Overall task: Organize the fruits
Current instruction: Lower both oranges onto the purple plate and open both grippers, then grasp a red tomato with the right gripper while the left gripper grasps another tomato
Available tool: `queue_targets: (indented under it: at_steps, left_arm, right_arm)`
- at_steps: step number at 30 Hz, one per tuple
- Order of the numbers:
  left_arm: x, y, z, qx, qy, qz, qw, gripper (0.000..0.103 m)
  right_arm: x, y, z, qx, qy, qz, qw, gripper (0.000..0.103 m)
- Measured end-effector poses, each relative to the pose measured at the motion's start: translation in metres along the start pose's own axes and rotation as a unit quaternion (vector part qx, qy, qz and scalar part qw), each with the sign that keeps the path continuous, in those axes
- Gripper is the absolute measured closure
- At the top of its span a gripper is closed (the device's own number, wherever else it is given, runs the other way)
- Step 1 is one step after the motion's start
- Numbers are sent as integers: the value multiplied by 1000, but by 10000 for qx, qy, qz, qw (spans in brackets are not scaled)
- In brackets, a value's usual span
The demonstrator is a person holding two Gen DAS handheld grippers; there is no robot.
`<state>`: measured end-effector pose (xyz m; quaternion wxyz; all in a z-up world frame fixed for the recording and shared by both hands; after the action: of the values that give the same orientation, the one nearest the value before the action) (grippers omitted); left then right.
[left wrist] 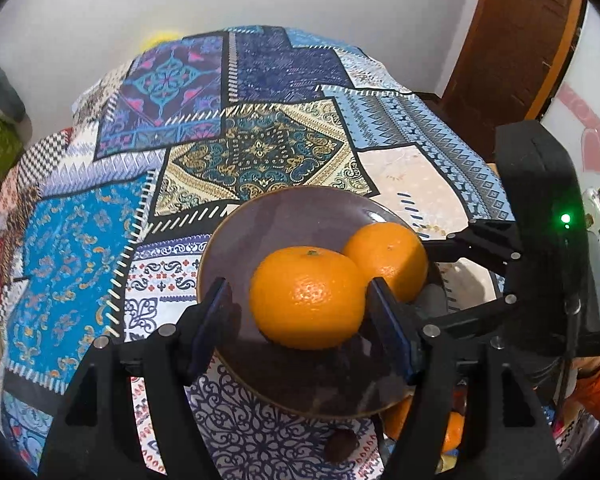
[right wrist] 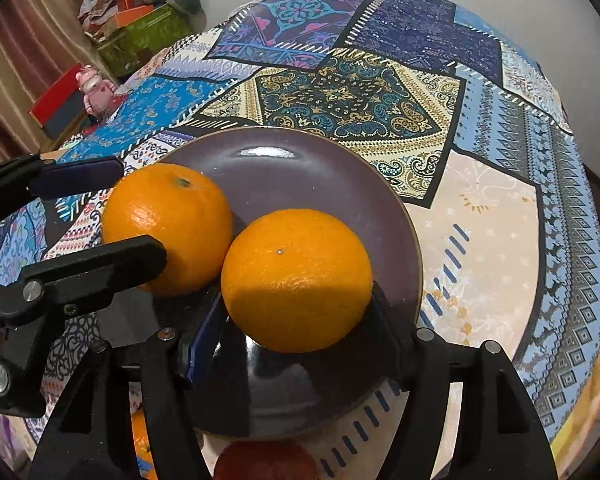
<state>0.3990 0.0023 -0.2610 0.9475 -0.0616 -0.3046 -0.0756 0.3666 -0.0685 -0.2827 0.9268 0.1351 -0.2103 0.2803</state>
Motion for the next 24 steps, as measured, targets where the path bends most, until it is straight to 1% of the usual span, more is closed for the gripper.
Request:
queue_targets:
  at_steps: [2, 4, 7, 9, 14, 19, 24]
  left_arm:
    - [1, -2, 9, 77, -69, -49, 9999, 33]
    - [1, -3, 19, 38, -113, -15, 9999, 33]
    - [3, -6, 34, 21, -189, 46, 9998, 33]
    - [3, -8, 49, 96, -306, 24, 9995, 33]
    - [0, -17, 81, 242, -545, -77, 9982, 33]
    - [-9, -29, 107, 314, -703, -161, 9969, 33]
    - [-24, -43, 117, 288, -699, -204, 9969, 33]
  right_arm:
    - [0, 0, 6, 58, -62, -76, 9999, 38]
    - [1, -1, 15, 14, -159, -100, 9998, 38]
    - [3, -3, 35, 6, -351, -116, 9993, 38]
    - [4, -3, 50, -52, -502, -113, 9987, 38]
    - [4, -4, 90, -146, -906, -215, 9956, 33]
    - [-8, -4, 121, -280, -1237, -346, 9913, 31]
    - [-29, -8, 140, -420, -1420, -504, 9877, 30]
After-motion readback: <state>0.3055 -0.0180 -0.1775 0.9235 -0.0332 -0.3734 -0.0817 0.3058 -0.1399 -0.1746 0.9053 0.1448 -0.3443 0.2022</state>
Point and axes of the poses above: each gripper's, at about its wrist camera, not at the fingertips, and z roughly against the way its jaws point, y to its left, x to its top, the point moved 10 cm from there along -z, roughly the way its jaws point, and after that the axes turned 1 degree about x, right-handed, at the moved point
